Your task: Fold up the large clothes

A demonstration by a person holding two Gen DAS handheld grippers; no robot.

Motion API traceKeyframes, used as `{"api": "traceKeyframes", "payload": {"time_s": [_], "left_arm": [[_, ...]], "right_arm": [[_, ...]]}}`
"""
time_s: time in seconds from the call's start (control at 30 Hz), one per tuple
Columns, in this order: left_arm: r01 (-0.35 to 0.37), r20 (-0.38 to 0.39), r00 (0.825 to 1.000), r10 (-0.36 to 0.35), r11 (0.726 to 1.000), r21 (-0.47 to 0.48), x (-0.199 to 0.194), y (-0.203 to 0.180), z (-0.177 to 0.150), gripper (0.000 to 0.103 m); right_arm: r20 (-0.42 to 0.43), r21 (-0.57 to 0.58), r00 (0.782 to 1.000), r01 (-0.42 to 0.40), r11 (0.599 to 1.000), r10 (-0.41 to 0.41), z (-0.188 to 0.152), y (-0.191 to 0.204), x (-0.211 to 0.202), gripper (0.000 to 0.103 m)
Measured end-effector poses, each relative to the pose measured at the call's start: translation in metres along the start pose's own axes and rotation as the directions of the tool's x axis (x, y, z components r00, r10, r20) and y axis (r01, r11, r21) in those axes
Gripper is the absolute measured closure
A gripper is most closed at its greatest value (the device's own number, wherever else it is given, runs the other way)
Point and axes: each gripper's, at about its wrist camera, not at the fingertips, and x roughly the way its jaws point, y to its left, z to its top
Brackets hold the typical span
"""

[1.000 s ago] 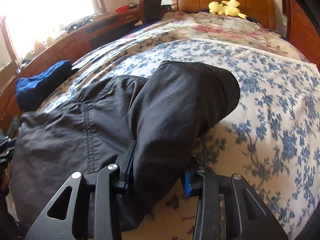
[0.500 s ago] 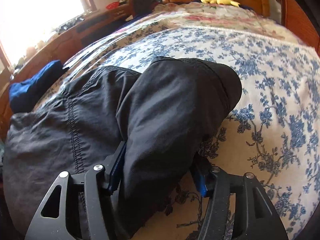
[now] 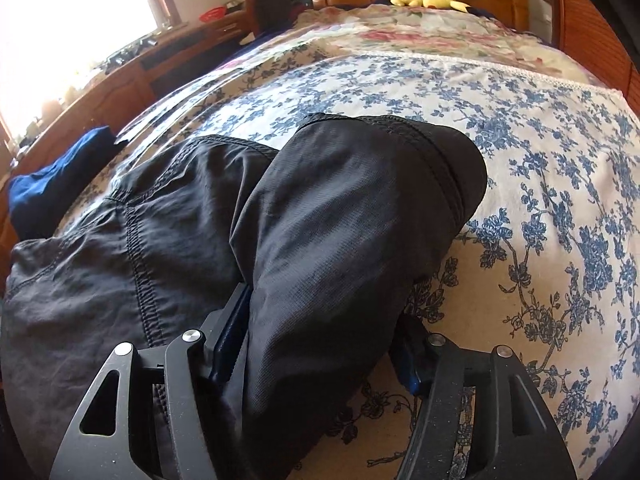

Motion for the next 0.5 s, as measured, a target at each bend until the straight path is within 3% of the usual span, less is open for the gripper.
{"api": "traceKeyframes", "payload": {"time_s": [0.17,0.3,0.5], "left_arm": [[0.002,0.004,1.000,-0.002,1.000,0.014,0.000,-0.001,0.000,0.066],[0.048,0.012,0.999,-0.048,0.998,0.045,-0.003,-0.005,-0.001,0.091],[0.110,0.090,0.990,-0.112,0.994,0.025,-0.024,0.000,0.001,0.097]], "right_arm": [[0.000,0.020,1.000,-0.001,1.000,0.001,0.001,-0.001,0.000,0.039],[0.037,-0.016,0.999,0.041,0.999,-0.040,0.006,0.010,-0.006,0.049],[0.130,-0.045,0.990,0.052,0.998,-0.046,0.008,0.021,-0.026,0.064]]}}
